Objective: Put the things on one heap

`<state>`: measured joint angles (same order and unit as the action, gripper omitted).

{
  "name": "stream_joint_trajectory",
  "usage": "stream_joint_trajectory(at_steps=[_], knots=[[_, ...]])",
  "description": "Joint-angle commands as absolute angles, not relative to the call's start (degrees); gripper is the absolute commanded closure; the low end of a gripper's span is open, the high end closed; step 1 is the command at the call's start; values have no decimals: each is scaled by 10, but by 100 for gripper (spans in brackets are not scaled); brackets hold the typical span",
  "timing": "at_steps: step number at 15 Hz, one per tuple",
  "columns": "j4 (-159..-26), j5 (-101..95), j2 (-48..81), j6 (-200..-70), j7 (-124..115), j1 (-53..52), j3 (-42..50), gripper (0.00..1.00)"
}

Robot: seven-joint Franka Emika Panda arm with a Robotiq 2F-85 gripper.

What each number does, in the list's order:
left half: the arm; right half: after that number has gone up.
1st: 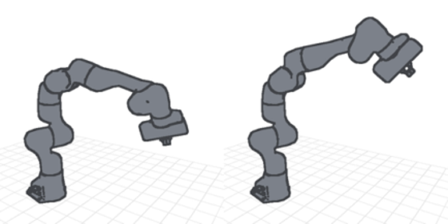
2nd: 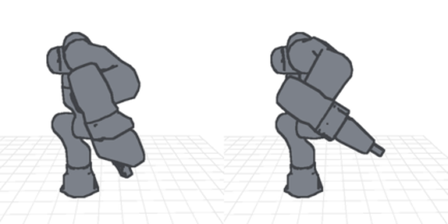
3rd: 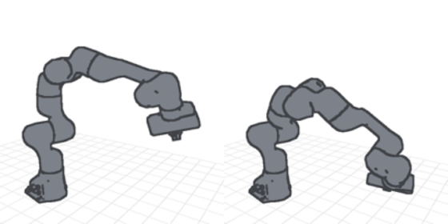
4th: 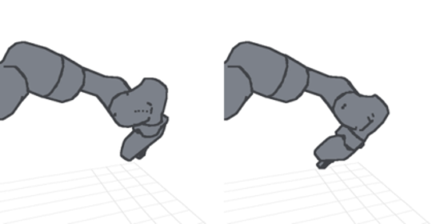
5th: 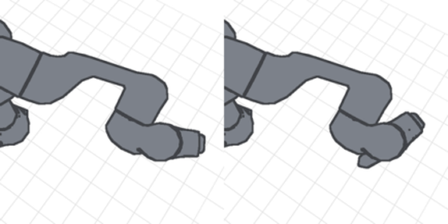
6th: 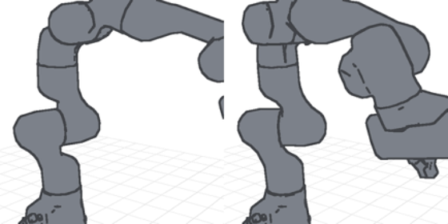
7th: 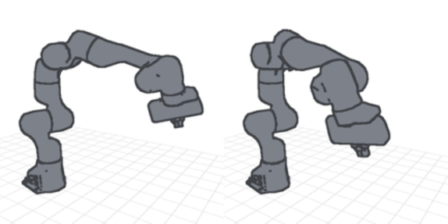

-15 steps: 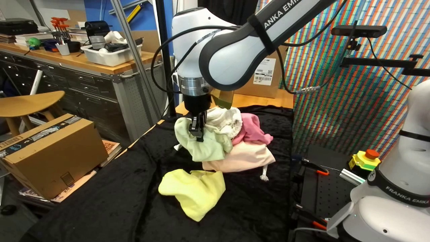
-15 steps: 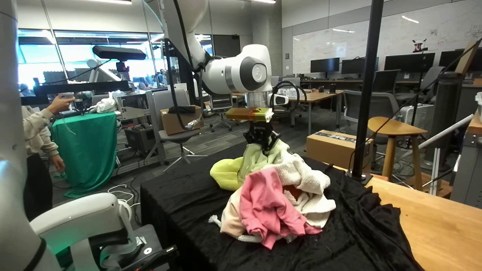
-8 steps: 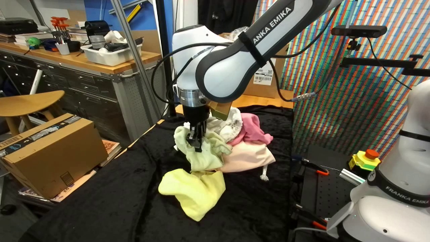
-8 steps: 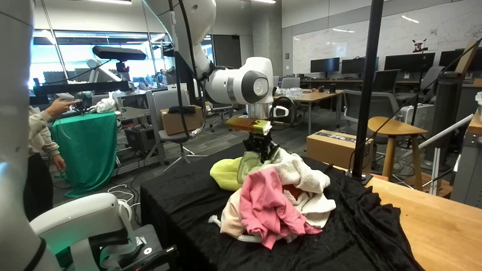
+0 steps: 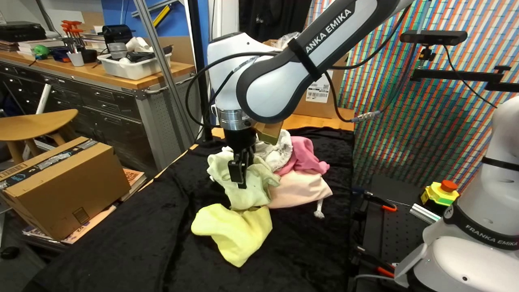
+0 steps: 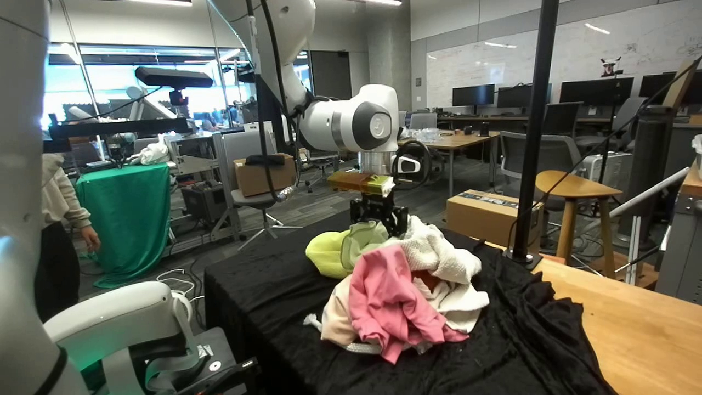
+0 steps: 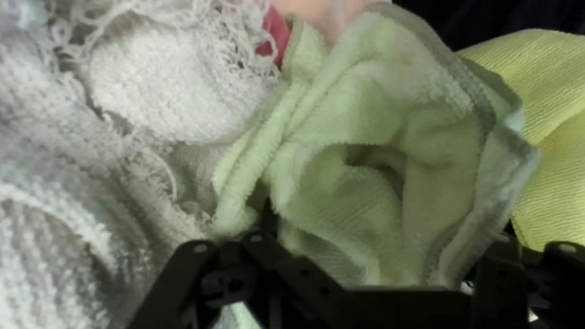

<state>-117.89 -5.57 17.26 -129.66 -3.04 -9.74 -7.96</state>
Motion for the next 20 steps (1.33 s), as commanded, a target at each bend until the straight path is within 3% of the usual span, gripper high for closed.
stream_joint_trajectory(at_steps=[1,10,20], knots=[[-1184,-59,124,-1244,-19,-99,-80,0],[-1200,-44,5,-1105,21,-89,-81,0],[-1408,33,-268,-1131,141,-51,-6,0]])
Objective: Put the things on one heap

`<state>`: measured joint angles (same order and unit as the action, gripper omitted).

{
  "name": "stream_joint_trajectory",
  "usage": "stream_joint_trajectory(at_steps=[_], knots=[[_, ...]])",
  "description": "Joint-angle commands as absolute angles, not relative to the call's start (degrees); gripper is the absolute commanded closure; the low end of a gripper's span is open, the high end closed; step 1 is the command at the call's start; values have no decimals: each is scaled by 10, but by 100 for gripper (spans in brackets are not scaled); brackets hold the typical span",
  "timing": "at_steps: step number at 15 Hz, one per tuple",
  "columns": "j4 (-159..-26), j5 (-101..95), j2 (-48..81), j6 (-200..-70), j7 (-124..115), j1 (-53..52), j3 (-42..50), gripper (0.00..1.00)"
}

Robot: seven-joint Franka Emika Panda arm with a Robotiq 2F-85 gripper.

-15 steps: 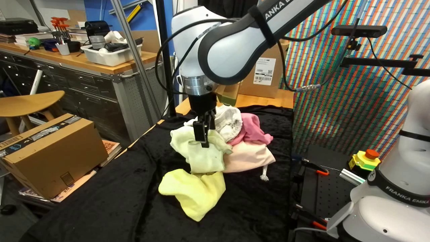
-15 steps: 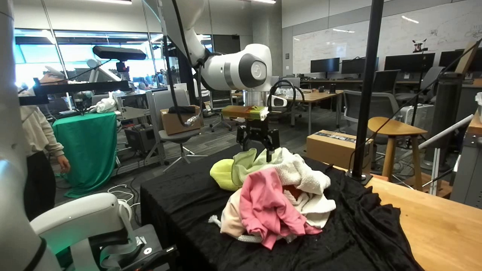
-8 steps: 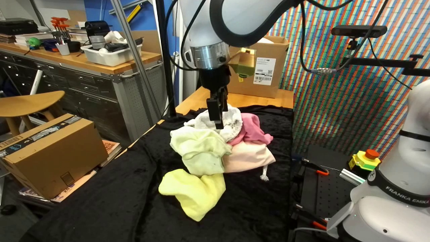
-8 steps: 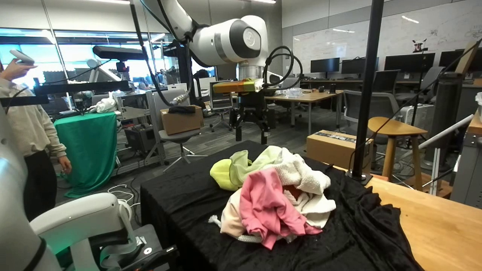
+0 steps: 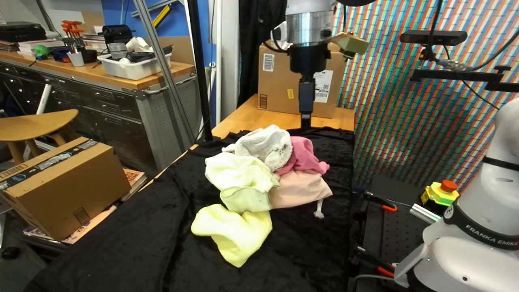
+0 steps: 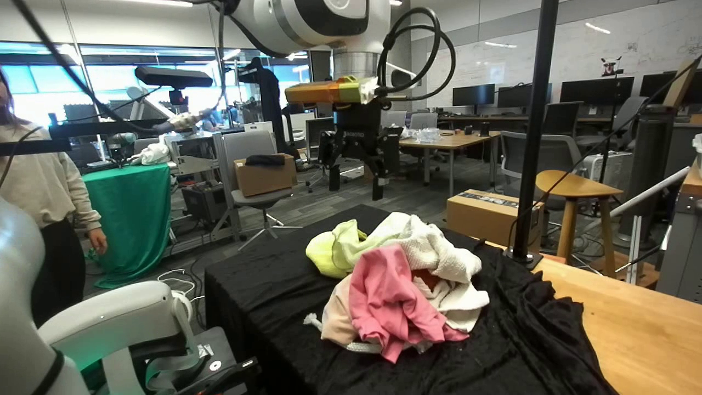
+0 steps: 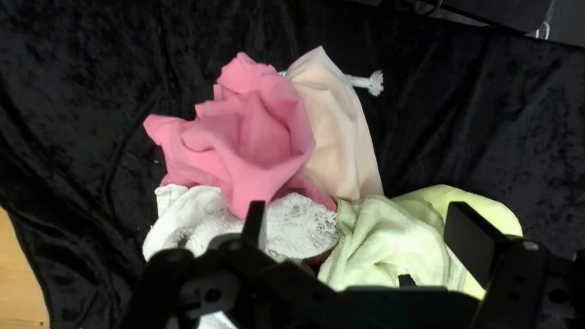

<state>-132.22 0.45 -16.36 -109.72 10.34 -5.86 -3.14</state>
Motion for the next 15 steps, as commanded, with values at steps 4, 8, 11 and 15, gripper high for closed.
stream_joint_trajectory(at_steps=[4,8,11,15], knots=[[-1481,35,-361,-1156,179,-44,40,0],[-1537,14,-414,-1189,231,-38,79,0],[-1575,-12,-426,-1248,283,-33,106,0],[-1579,-41,-397,-1323,331,-28,139,0]])
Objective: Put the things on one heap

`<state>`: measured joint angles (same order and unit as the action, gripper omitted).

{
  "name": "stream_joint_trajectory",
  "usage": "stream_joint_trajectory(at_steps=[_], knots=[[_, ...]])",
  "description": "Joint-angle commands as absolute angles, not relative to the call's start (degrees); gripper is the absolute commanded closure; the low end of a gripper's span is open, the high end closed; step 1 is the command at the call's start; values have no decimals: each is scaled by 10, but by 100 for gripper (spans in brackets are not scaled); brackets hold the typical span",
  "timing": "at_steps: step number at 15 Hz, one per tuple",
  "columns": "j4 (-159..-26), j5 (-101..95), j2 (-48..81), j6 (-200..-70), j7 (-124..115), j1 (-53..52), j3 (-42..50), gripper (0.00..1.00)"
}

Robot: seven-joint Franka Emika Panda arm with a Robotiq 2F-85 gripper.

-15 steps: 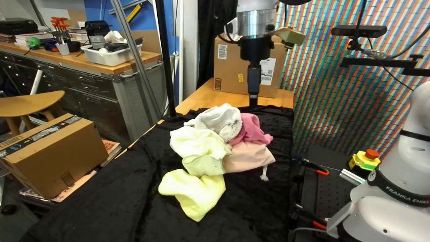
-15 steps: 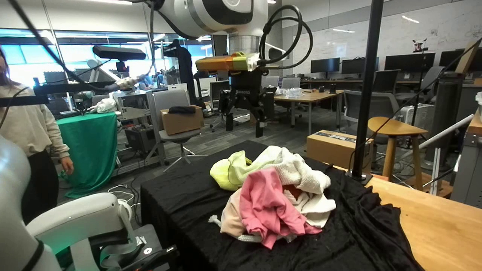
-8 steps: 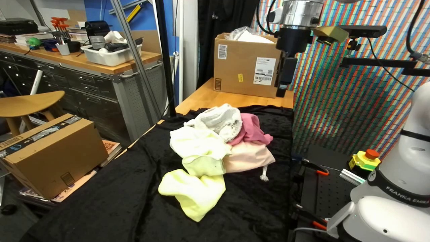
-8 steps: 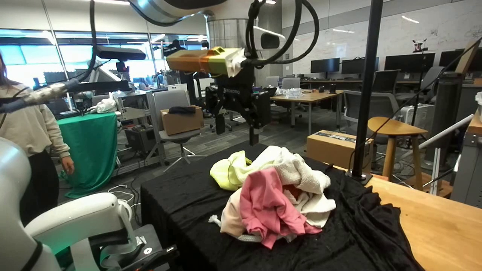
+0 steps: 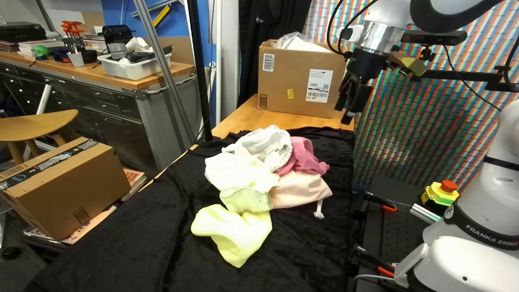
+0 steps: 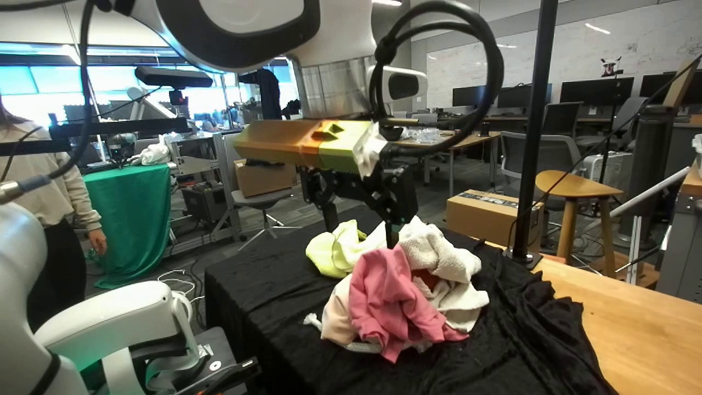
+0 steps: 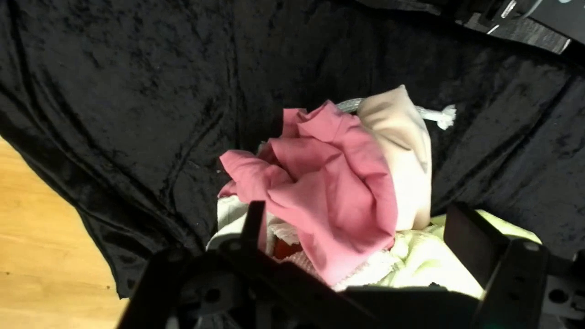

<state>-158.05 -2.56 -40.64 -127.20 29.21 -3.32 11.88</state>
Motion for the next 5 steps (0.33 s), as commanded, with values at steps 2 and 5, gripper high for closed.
stream_joint_trajectory(at_steps=[2,5], knots=[[-1584,-33,-401,-1306,314,-30,133,0],[-1583,-33,-397,-1307,317,-29,136,0]])
